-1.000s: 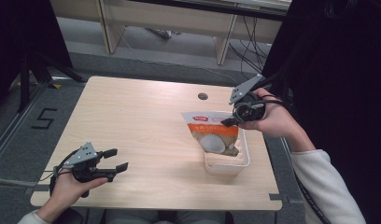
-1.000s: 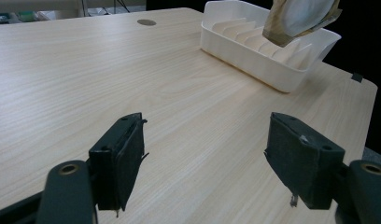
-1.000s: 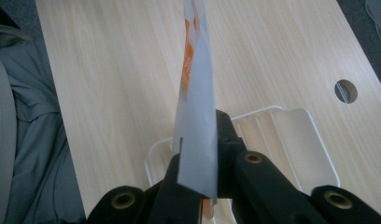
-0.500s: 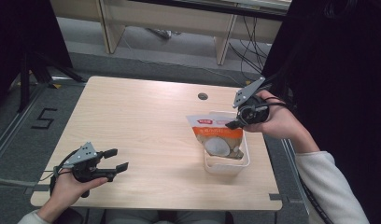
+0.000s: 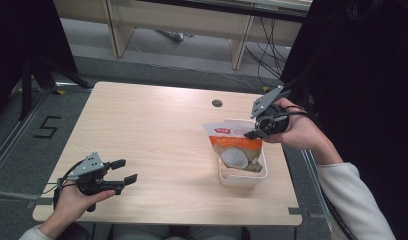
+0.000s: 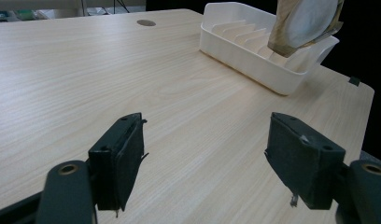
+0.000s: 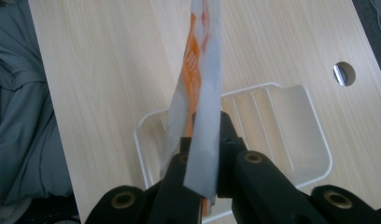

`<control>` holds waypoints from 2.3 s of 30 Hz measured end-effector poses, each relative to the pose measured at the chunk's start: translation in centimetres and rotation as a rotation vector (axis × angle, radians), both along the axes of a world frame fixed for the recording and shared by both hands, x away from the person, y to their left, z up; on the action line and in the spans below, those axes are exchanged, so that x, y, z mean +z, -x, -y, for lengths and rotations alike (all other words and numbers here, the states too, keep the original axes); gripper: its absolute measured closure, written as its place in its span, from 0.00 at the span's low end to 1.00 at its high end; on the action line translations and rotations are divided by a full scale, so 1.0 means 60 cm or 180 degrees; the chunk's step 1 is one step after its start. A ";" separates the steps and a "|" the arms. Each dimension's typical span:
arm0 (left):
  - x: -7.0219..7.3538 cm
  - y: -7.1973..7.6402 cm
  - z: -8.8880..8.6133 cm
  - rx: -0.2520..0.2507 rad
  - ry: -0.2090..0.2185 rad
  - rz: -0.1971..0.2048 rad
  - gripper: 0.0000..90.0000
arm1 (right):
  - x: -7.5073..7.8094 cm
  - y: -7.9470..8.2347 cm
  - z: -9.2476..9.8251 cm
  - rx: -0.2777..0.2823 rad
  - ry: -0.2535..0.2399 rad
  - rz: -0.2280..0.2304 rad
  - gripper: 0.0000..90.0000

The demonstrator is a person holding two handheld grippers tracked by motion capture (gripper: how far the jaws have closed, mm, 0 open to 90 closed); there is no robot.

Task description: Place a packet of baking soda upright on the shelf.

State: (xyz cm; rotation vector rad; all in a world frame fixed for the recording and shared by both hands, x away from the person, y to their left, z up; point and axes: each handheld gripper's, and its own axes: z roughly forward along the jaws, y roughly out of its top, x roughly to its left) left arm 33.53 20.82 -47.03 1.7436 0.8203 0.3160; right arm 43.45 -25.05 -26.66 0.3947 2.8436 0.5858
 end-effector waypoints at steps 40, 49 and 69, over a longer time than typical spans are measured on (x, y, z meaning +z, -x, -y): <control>0.000 0.000 0.001 0.0004 0.0031 -0.0023 0.30 | -0.002 -0.001 -0.005 0.0444 0.0346 0.0205 1.00; -0.001 0.001 0.001 0.0035 0.0054 -0.0051 0.30 | -0.010 0.001 -0.008 0.0431 0.0470 0.0256 1.00; -0.001 0.001 0.002 0.0017 0.0036 -0.0042 0.30 | -0.029 -0.005 0.000 0.0422 0.0510 0.0180 1.00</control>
